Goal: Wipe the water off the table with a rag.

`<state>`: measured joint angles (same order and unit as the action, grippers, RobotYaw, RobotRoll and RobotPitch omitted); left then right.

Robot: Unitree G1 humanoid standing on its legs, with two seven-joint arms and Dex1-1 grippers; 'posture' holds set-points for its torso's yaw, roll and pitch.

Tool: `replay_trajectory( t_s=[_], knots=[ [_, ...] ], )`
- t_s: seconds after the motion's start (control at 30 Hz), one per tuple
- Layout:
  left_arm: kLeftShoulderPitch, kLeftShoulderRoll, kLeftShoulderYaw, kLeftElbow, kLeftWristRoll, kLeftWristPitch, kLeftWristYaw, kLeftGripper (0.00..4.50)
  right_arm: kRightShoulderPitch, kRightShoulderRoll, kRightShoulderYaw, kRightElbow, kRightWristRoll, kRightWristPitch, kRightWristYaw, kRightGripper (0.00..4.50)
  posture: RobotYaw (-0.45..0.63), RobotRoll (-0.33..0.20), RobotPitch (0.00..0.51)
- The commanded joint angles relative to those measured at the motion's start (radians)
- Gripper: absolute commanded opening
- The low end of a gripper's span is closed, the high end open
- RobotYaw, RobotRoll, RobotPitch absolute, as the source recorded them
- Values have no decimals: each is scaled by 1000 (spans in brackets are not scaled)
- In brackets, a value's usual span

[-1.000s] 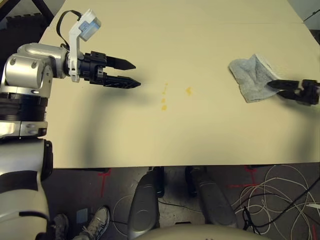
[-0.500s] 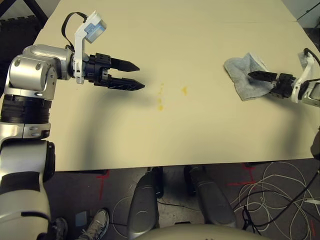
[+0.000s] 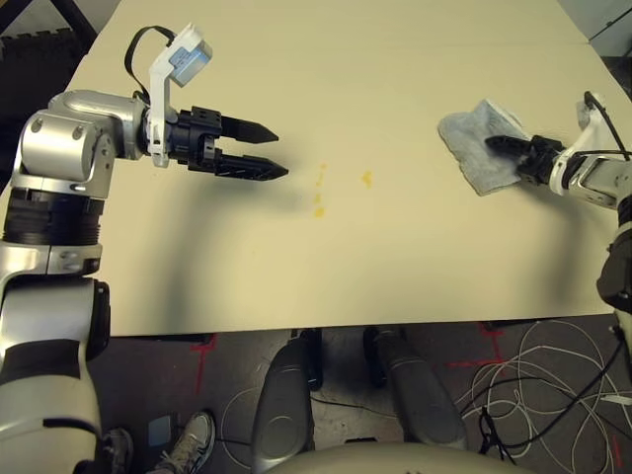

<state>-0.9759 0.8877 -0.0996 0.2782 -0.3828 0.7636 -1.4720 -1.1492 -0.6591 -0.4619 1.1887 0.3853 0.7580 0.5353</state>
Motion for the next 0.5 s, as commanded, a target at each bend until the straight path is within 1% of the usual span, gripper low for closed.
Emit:
replay_trajectory(
  t_s=[0.03,0.07,0.17,0.23,0.3,0.4,0.5],
  knots=[
    [10,-4,-6,-15,-5,5,3,4500,11,13,-11,-5,6,-46,-33,252,-76,0,274],
    [10,-5,-7,-14,-4,2,2,4500,7,22,-8,-18,8,-47,-31,60,-80,0,273],
    [11,-6,-7,-10,-3,-1,1,4500,-11,55,7,-80,22,-4,-9,50,-83,0,274],
    [11,-6,-8,-10,-3,-2,-1,4500,-22,89,11,-167,51,75,-5,50,-82,0,275],
    [8,-3,-8,-5,-1,-5,-3,4500,-14,144,10,-329,108,206,-22,50,-81,0,277],
    [6,2,-7,-4,0,-6,-6,4500,30,246,-24,-606,207,402,-107,50,-80,0,282],
    [7,5,-6,-4,1,-9,-7,4500,76,410,-93,-880,307,592,-244,50,-79,0,288]
  ],
)
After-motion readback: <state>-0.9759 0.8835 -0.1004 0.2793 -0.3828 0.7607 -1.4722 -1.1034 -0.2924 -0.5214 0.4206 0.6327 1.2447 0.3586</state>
